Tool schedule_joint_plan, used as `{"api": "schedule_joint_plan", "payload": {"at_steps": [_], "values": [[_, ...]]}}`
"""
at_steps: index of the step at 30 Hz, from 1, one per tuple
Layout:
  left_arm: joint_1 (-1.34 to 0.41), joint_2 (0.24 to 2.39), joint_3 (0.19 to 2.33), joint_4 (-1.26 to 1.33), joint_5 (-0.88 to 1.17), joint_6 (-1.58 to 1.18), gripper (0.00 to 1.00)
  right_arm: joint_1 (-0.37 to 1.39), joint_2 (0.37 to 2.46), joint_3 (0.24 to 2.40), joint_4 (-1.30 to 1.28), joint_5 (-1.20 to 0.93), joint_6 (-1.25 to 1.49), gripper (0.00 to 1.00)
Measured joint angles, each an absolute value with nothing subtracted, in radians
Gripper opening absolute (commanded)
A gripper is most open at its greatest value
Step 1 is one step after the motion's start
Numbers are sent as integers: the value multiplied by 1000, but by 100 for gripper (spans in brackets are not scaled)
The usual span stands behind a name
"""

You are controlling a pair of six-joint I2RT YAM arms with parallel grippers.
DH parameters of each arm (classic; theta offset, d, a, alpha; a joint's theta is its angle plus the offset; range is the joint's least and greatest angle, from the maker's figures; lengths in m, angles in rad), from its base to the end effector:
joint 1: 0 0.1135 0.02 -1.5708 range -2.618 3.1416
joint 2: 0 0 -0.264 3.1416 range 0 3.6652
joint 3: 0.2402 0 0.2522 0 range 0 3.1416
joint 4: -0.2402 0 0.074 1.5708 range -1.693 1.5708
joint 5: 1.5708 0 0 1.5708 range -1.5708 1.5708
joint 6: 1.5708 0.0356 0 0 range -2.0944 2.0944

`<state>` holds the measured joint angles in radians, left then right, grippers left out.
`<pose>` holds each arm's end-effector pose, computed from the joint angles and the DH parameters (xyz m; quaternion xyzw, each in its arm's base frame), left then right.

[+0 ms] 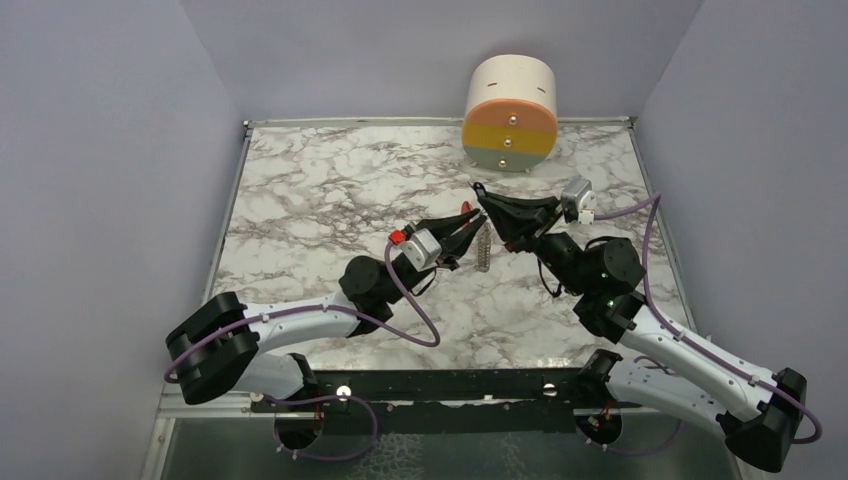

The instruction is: Remove the keys from the keyring

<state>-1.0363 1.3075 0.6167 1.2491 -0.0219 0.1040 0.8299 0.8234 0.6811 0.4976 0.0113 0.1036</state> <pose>0.1389 -0.2330 0.3166 0.2537 0.4133 -0.3883 0.7836 0.1314 0.1431 0.3699 -0.1985 0.5354 0.3665 0.7346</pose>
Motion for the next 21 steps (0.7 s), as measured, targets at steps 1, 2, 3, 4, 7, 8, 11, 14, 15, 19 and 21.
{"api": "schedule_joint_plan", "payload": {"at_steps": [1, 2, 3, 4, 7, 8, 11, 14, 15, 19, 21], "values": [[-1036, 1308, 619, 1249, -24, 106, 21, 830, 823, 681, 497, 10, 104, 1], [-1036, 1308, 624, 1249, -25, 109, 21, 830, 823, 681, 495, 10, 104, 1], [-1036, 1309, 630, 1249, -27, 112, 21, 830, 823, 681, 494, 10, 104, 1], [-1036, 1309, 635, 1250, -28, 113, 21, 830, 823, 681, 494, 9, 104, 1], [-1036, 1312, 643, 1250, -28, 117, 21, 830, 822, 681, 494, 9, 104, 1], [-1036, 1314, 643, 1251, -28, 118, 21, 830, 822, 681, 493, 8, 104, 1], [-1036, 1320, 645, 1256, -28, 119, 21, 830, 822, 681, 492, 7, 104, 1], [-1036, 1323, 645, 1257, -28, 118, 21, 830, 821, 681, 490, 7, 104, 1], [-1036, 1324, 645, 1257, -28, 118, 21, 830, 820, 681, 488, 7, 104, 1], [-1036, 1324, 645, 1259, -28, 118, 21, 830, 816, 681, 487, 7, 103, 1], [-1036, 1324, 645, 1261, -28, 118, 21, 830, 815, 681, 487, 7, 103, 1]]}}
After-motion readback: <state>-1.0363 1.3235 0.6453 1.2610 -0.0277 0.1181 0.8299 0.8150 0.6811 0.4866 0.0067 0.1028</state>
